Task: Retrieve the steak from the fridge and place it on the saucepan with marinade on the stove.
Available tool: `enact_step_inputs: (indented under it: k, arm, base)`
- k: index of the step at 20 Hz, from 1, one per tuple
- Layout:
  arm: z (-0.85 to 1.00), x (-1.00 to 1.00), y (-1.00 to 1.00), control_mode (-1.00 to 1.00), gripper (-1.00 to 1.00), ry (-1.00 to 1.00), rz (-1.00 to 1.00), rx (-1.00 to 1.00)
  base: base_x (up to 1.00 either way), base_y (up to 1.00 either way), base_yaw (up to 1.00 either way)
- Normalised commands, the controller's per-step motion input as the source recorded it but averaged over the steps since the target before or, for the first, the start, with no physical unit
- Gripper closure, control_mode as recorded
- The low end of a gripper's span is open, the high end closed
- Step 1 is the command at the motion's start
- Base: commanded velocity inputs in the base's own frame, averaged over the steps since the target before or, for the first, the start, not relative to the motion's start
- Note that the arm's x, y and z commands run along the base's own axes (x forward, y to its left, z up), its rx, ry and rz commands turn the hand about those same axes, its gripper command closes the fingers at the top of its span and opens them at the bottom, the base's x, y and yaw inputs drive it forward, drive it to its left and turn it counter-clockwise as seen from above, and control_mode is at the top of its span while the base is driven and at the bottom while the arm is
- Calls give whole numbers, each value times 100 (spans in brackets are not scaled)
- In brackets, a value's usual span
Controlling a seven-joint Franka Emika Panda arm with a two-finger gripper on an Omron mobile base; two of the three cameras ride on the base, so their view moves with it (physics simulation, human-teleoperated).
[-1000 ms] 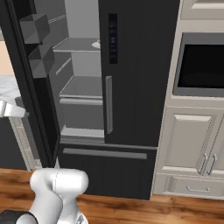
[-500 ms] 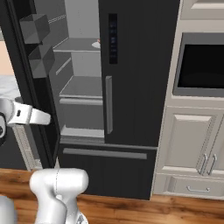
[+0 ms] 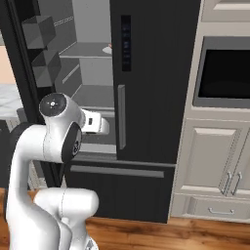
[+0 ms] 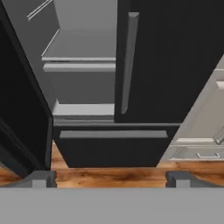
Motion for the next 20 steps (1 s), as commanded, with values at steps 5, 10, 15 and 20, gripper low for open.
enact_step_inputs:
  k: [5,10,15,20]
  arm:
    - [-2,100,-32,-100,-100,0,2,24]
    - [-11,100,0,-100,-100,-15,7,3]
    - [-19,89,-3,-100,-100,-16,2,-5]
    - [1,81,-20,-100,-100,-3,6,-1]
  base:
    - [0,0,0]
    - [0,0,0]
    - [0,0,0]
    - [0,0,0]
